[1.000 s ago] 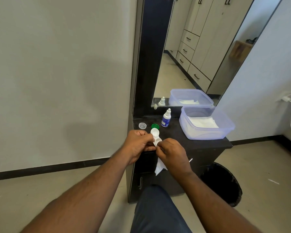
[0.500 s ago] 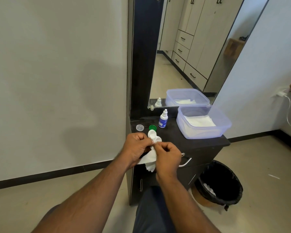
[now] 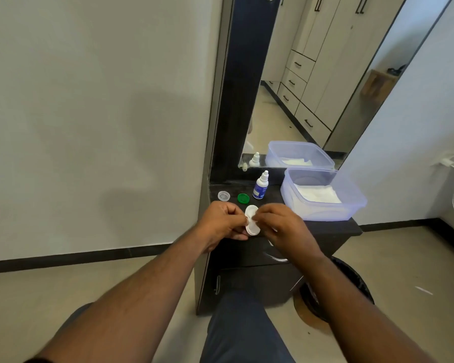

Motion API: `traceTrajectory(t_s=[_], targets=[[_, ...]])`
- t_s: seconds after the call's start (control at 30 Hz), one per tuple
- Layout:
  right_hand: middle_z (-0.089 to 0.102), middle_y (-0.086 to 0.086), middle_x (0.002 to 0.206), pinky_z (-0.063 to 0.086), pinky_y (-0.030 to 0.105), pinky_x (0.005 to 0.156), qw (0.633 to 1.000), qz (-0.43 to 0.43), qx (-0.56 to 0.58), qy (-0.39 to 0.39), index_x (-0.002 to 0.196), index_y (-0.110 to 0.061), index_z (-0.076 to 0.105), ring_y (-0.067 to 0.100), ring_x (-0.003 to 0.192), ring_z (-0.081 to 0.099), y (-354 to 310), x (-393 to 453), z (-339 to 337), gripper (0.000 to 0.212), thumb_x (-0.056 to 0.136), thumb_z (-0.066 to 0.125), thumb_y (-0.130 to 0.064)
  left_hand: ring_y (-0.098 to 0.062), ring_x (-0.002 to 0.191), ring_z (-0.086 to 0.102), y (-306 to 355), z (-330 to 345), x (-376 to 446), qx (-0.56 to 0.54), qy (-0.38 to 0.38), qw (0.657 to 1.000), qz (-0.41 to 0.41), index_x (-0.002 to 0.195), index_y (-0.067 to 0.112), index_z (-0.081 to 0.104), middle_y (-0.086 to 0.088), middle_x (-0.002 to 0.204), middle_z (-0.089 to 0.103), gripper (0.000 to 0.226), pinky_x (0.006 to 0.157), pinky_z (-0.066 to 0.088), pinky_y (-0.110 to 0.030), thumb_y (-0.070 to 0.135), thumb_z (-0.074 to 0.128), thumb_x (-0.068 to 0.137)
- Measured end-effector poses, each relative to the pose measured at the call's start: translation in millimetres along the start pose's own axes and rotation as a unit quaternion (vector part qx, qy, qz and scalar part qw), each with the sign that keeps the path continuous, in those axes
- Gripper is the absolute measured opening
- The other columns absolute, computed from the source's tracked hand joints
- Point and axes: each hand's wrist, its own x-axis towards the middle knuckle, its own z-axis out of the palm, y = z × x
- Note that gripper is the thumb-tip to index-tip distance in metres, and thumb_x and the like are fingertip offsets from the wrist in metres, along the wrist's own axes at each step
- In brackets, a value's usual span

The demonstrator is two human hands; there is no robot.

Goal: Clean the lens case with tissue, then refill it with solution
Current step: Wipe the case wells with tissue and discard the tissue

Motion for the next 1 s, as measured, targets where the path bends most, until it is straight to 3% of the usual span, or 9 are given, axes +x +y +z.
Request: traceTrajectory(t_s=[0.1,0.3,0.43,0.57,0.73,0.9,1.0], targets=[[0.067,0.009,0.099,0.050,0.025,0.075,0.994,-0.050,-0.058,-0.079,0.094,-0.008,0.073,0.023,0.089,0.064,8,1,-2,0.025,0.071,0.080,-0.003,-0.029,0.071,0.072,1,-3,1,0.001,-0.025,0.999,-0.024,0.093,-0.008,0.064,-0.027,0.086,0.071,0.010,0.067,0.062,-0.035,0.000,0.062,0.087],[0.064,0.008,0.092,0.042,0.022,0.070,0.990,-0.098,-0.054,-0.090,0.092,-0.008,0.071,0.023,0.080,0.058,15,4,8,0.025,0.069,0.080,-0.002,-0.027,0.071,0.072,8,-4,1,0.027,-0.055,0.997,-0.056,0.088,-0.001,0.066,-0.022,0.083,0.073,0.011,0.069,0.061,-0.034,0.001,0.055,0.090],[0.064,0.010,0.090,0.050,0.027,0.060,0.979,-0.146,-0.080,-0.117,0.092,-0.008,0.072,0.022,0.076,0.059,10,6,5,0.024,0.069,0.081,-0.005,-0.028,0.074,0.072,11,-2,1,0.077,-0.067,0.993,-0.061,0.087,0.000,0.066,-0.020,0.082,0.073,0.012,0.065,0.061,-0.032,0.001,0.054,0.089],[0.064,0.008,0.086,0.040,0.020,0.060,0.979,-0.107,-0.095,-0.142,0.092,-0.011,0.074,0.020,0.073,0.060,6,10,5,0.027,0.067,0.084,-0.014,-0.028,0.073,0.072,10,-2,1,0.093,-0.067,0.992,-0.053,0.090,-0.004,0.066,-0.019,0.080,0.073,0.012,0.066,0.061,-0.033,0.002,0.055,0.088],[0.064,0.009,0.085,0.034,0.021,0.064,0.979,-0.066,-0.088,-0.171,0.095,-0.010,0.074,0.020,0.076,0.058,2,13,7,0.018,0.078,0.075,-0.016,-0.031,0.077,0.073,6,-1,3,0.115,-0.056,0.991,-0.038,0.083,0.001,0.067,-0.018,0.079,0.073,0.012,0.074,0.061,-0.040,0.006,0.058,0.090],[0.066,0.008,0.073,0.049,0.023,0.053,0.978,-0.089,-0.153,-0.114,0.081,-0.008,0.071,0.018,0.062,0.061,-7,7,15,0.024,0.065,0.086,-0.018,-0.026,0.070,0.072,1,-3,5,0.093,-0.034,0.995,-0.023,0.080,0.002,0.066,-0.013,0.071,0.071,0.011,0.072,0.061,-0.039,0.005,0.060,0.089],[0.066,0.010,0.075,0.055,0.030,0.056,0.987,-0.043,-0.146,-0.052,0.081,-0.006,0.070,0.021,0.063,0.061,-5,-5,28,0.019,0.069,0.083,-0.013,-0.025,0.067,0.072,0,-3,4,0.085,-0.019,0.996,-0.015,0.079,0.001,0.064,-0.013,0.069,0.071,0.010,0.073,0.061,-0.040,0.002,0.061,0.088]])
